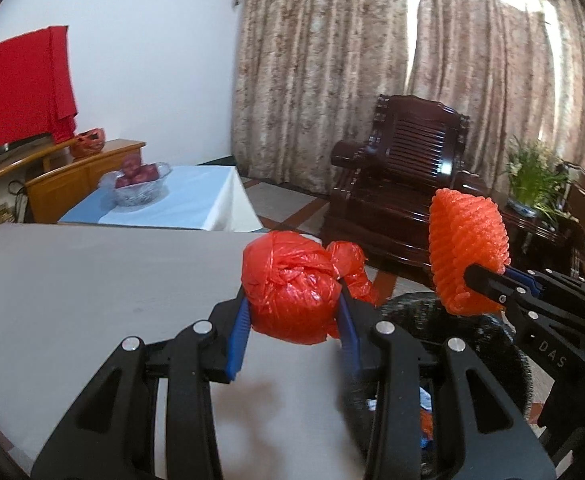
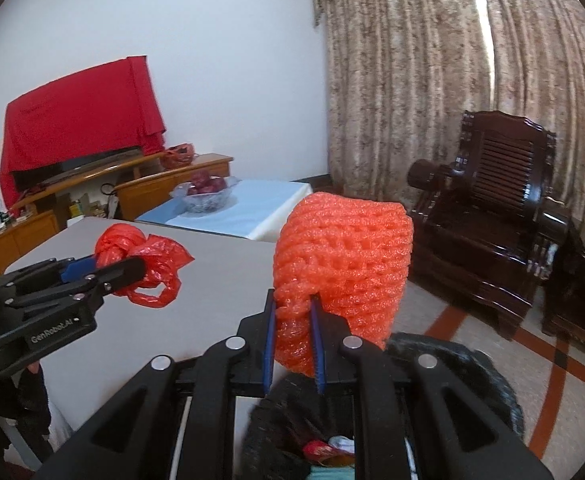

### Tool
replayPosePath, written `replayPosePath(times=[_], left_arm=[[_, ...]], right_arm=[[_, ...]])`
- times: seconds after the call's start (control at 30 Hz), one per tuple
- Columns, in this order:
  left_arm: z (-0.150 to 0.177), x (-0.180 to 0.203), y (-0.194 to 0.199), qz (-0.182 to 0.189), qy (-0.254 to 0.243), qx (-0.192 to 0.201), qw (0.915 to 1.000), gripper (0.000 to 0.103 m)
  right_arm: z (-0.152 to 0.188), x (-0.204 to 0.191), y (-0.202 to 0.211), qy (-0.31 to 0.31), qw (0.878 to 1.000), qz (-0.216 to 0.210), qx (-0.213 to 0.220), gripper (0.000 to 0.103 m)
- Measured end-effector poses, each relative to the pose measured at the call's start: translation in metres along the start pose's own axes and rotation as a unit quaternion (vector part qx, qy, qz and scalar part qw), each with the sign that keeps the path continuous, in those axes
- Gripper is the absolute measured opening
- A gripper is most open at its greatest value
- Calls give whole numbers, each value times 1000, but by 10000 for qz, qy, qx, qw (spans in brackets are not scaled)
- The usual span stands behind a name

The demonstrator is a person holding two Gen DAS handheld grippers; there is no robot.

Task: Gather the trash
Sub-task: 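Carry red bag and orange mesh over the bin and open both tools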

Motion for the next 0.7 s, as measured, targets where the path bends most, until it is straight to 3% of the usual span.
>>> replayPosePath(times=[0.33,0.47,0.7], left_arm=[[8,62,-20,594,-205,-89,9980,38],[28,84,-41,957,-189,-408,9944,38],[62,110,-76,1213,-325,-702,9896,38]], right_arm=[[28,57,17,-178,9978,599,-239,15],[46,73,14,-245,9957,765,-455,15],[74,92,2,-368,9924,874,-781,15]])
Point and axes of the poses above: each gripper's, at about its wrist camera, not at the fingertips, and y roughly against the way its jaws point, x to its right, z to its underside, the point moved 3 cm from there along -y, roughly the way its jaws point, and after that the axes turned 6 degrees about -y, right-handed, at the moved point
